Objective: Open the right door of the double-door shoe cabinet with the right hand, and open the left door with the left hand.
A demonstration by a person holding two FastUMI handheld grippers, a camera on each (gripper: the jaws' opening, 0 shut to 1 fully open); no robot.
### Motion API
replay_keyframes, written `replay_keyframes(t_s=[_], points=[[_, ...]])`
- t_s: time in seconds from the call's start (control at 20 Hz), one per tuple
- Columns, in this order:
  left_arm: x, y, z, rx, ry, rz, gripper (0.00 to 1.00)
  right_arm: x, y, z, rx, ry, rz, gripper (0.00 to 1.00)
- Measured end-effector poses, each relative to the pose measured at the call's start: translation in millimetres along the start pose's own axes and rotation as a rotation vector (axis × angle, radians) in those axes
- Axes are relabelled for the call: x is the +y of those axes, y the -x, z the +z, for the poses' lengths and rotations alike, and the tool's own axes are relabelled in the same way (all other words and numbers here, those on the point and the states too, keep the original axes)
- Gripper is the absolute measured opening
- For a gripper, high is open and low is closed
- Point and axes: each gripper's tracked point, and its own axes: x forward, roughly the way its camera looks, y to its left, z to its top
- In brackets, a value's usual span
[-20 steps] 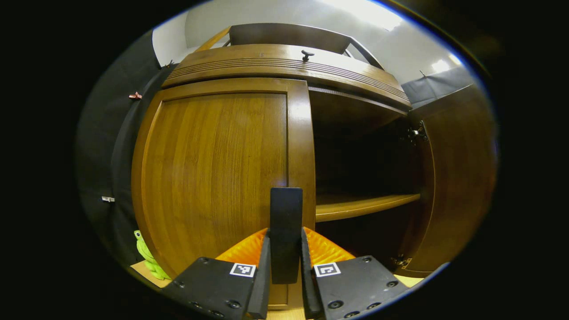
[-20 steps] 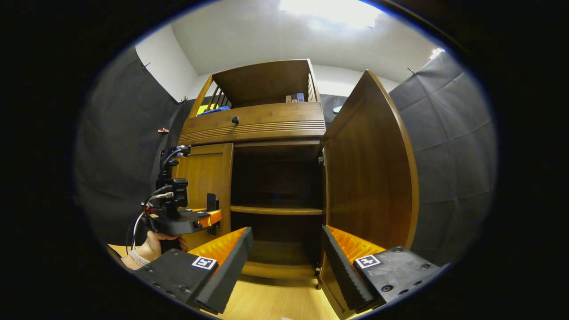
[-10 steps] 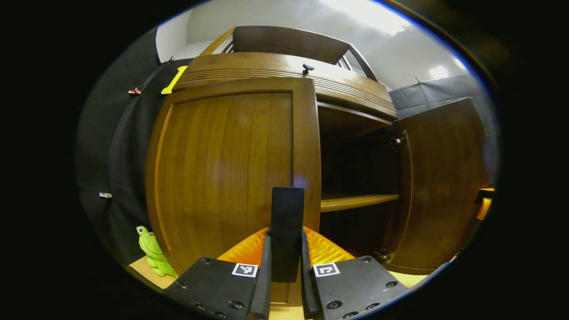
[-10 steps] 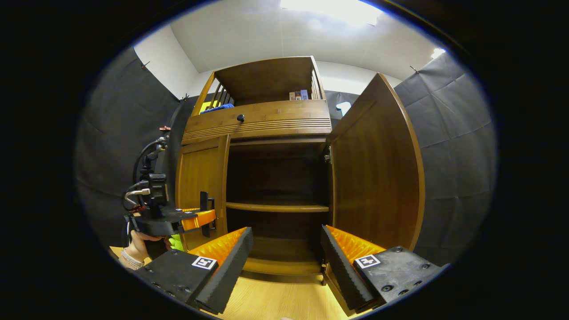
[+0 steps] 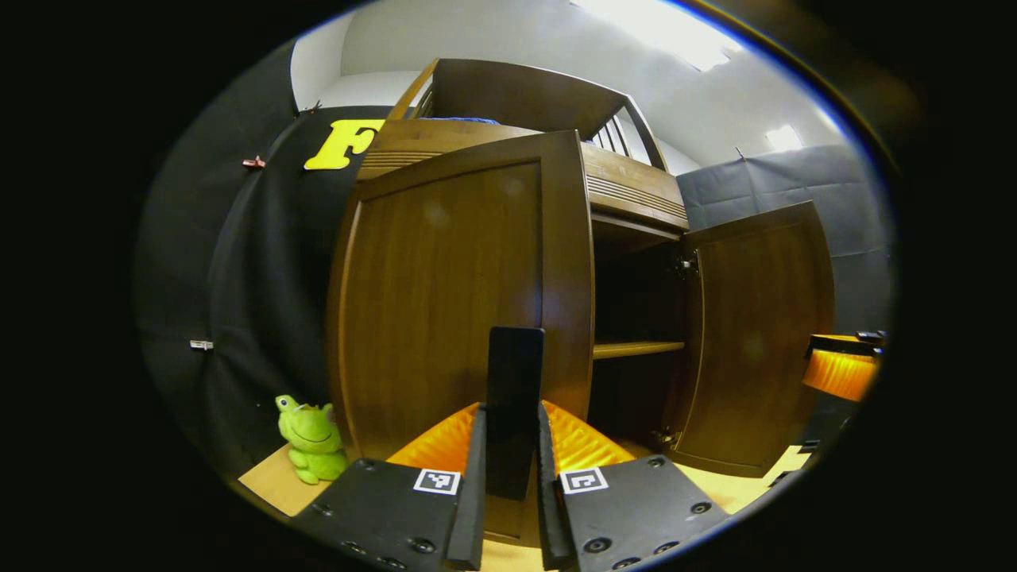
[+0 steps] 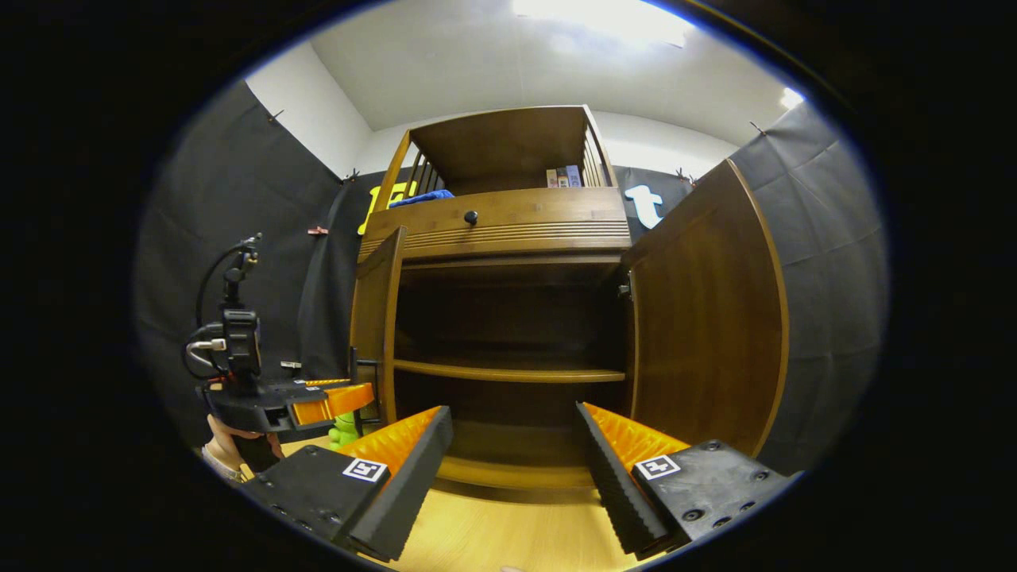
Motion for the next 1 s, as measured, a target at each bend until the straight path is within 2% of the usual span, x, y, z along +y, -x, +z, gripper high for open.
replay_keyframes(t_s=[0.15,0.45,0.65,0.7,1.0], points=[[16,22,3,0.011,0.005,0.018,0.29,9,-7,0,0.0,-0.012,0.029,0.95],[44,54,9,0.016,-0.015,0.065,0.31,48,-3,3,-0.006,-0.025,0.09,0.95],[60,69,10,0.013,-0.006,0.088,0.24,67,-4,7,-0.013,-0.027,0.128,0.95],[64,73,11,0.012,-0.002,0.093,0.27,73,-5,7,-0.013,-0.031,0.138,0.95],[89,93,23,-0.022,-0.013,0.146,0.24,96,-7,3,-0.005,-0.035,0.18,0.95]])
